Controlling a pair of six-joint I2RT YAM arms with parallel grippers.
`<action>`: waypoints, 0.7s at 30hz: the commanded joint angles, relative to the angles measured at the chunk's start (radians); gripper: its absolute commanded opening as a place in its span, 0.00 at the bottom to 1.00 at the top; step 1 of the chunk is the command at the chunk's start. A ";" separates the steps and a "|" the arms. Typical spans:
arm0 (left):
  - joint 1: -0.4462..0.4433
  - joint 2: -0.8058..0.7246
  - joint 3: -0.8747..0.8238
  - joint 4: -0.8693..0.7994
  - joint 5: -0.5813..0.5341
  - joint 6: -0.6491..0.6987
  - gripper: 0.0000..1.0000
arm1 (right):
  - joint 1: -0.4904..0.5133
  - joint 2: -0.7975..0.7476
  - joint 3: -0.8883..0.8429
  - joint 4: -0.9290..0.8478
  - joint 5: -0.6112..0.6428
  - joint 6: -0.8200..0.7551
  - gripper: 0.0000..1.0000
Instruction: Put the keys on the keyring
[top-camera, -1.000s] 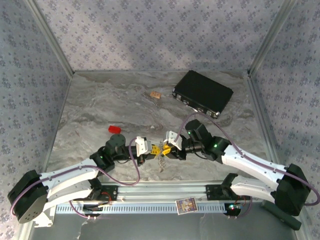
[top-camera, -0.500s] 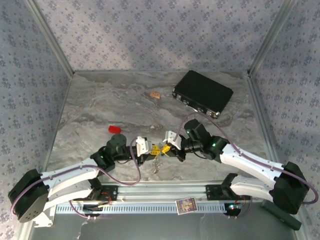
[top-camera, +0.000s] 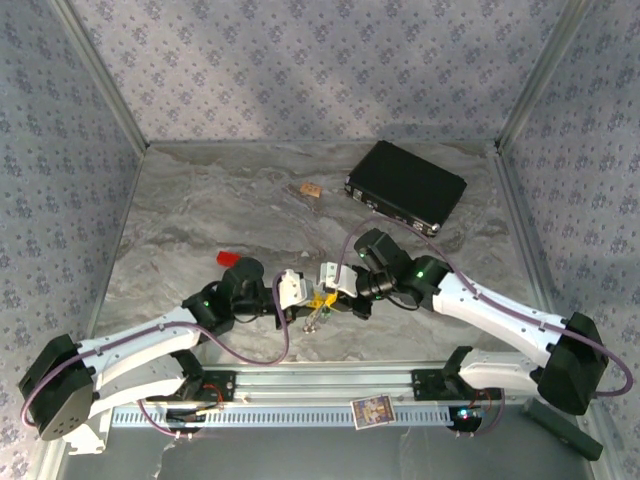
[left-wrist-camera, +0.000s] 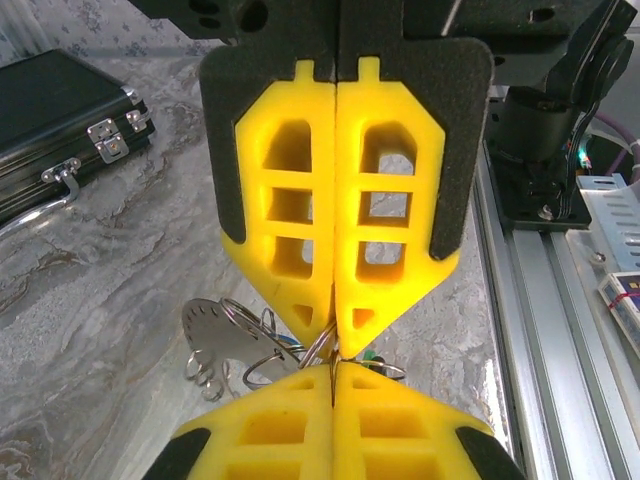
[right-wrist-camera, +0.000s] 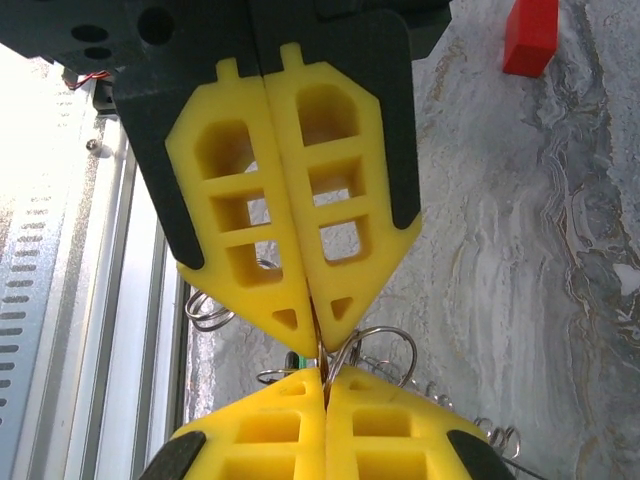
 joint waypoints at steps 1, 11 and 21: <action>-0.001 -0.007 0.010 0.013 -0.017 0.021 0.00 | -0.016 -0.059 -0.035 0.051 -0.041 0.034 0.24; -0.002 -0.005 -0.105 0.282 -0.017 -0.089 0.00 | -0.058 -0.175 -0.278 0.365 -0.064 0.230 0.34; -0.001 -0.002 -0.120 0.308 0.004 -0.091 0.00 | -0.012 -0.104 -0.291 0.409 -0.004 0.209 0.37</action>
